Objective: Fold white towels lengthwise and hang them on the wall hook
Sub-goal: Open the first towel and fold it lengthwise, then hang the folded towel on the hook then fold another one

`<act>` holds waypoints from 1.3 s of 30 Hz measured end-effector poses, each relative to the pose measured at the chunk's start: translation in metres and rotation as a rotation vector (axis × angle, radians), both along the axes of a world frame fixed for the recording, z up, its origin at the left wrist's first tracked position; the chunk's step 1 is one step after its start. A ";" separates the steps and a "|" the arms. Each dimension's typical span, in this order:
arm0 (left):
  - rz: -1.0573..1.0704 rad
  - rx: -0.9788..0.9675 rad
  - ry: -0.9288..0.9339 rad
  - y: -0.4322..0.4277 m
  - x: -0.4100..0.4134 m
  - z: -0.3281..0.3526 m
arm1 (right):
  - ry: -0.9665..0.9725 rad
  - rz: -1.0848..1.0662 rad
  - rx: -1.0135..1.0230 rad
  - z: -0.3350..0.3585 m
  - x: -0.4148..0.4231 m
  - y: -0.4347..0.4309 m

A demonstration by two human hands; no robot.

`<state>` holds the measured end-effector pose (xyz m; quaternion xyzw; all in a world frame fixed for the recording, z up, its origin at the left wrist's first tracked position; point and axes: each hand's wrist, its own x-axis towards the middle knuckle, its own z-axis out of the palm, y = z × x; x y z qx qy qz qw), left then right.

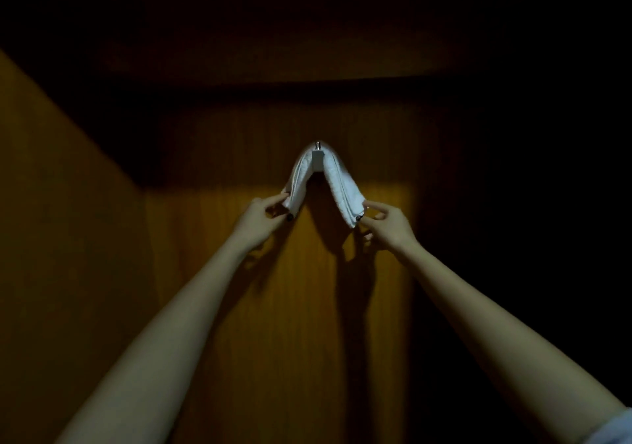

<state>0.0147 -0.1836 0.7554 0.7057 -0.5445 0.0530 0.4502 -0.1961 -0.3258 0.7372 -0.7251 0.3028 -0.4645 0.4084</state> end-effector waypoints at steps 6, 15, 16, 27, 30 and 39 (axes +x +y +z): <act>0.124 0.170 -0.292 0.032 -0.030 -0.005 | 0.483 -0.283 -0.436 -0.015 -0.034 0.031; 0.260 0.327 -0.622 0.106 -0.129 -0.074 | 0.676 -0.168 -0.506 -0.075 -0.101 0.133; 0.253 0.332 -0.615 0.118 -0.144 -0.090 | 0.700 -0.151 -0.497 -0.089 -0.113 0.148; 0.032 0.617 -0.537 0.230 -0.307 -0.265 | 0.998 -0.075 -0.312 -0.277 -0.287 0.297; -0.072 0.707 -0.521 0.236 -0.351 -0.315 | 1.054 -0.048 -0.194 -0.327 -0.336 0.317; -0.375 0.949 -0.550 0.247 -0.473 -0.470 | 1.164 -0.166 0.187 -0.461 -0.477 0.357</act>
